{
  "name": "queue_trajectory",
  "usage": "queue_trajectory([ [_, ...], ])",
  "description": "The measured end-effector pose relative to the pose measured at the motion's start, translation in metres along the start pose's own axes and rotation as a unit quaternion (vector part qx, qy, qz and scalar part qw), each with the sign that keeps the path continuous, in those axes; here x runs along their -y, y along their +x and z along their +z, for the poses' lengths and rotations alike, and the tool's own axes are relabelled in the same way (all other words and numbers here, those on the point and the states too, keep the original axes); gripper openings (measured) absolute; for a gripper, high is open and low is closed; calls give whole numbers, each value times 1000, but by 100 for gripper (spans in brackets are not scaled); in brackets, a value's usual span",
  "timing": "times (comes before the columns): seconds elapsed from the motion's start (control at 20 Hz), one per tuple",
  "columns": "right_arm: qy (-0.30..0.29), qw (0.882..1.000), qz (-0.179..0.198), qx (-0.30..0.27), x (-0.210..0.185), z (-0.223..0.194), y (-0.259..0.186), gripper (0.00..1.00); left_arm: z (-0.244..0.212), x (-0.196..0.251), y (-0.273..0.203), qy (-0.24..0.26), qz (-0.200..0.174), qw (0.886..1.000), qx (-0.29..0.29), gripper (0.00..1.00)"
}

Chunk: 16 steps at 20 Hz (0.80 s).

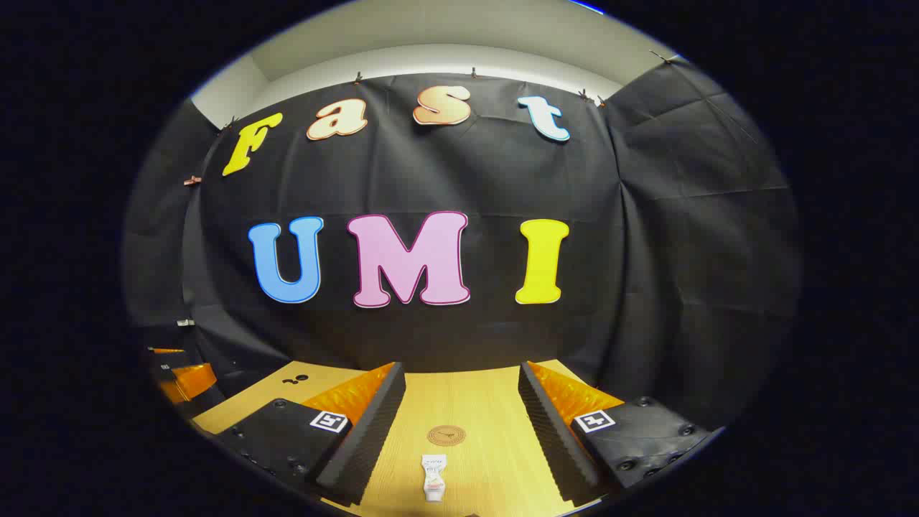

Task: Put the toothbrush and toothpaste on the desktop into the cup, then pick up the cup and place it on the coaster on the desktop.

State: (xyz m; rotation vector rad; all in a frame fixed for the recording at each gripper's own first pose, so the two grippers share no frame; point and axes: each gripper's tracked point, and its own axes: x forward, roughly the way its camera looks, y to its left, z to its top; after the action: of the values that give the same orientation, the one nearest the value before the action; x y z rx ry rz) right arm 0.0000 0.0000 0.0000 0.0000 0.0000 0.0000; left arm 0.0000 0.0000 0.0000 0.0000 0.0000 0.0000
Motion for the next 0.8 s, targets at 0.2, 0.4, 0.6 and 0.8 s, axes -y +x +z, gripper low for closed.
queue_trajectory([
  [0.2, 10, 1000, -9, -10, 7, -8, 8, 96, -6, 1, 7, -6, 0, 1000, -10, 97],
  [0.4, 14, 1000, -6, -17, 7, -15, 15, 98, -7, 0, 11, 1, 3, 1000, -14, 97],
  [0.6, 23, 999, 4, -29, 7, -25, 20, 98, -14, 1, 13, 0, 6, 1000, -22, 97],
  [0.8, 15, 999, 6, -46, 9, -37, 31, 98, -22, 3, 16, -5, 10, 999, -32, 97],
])
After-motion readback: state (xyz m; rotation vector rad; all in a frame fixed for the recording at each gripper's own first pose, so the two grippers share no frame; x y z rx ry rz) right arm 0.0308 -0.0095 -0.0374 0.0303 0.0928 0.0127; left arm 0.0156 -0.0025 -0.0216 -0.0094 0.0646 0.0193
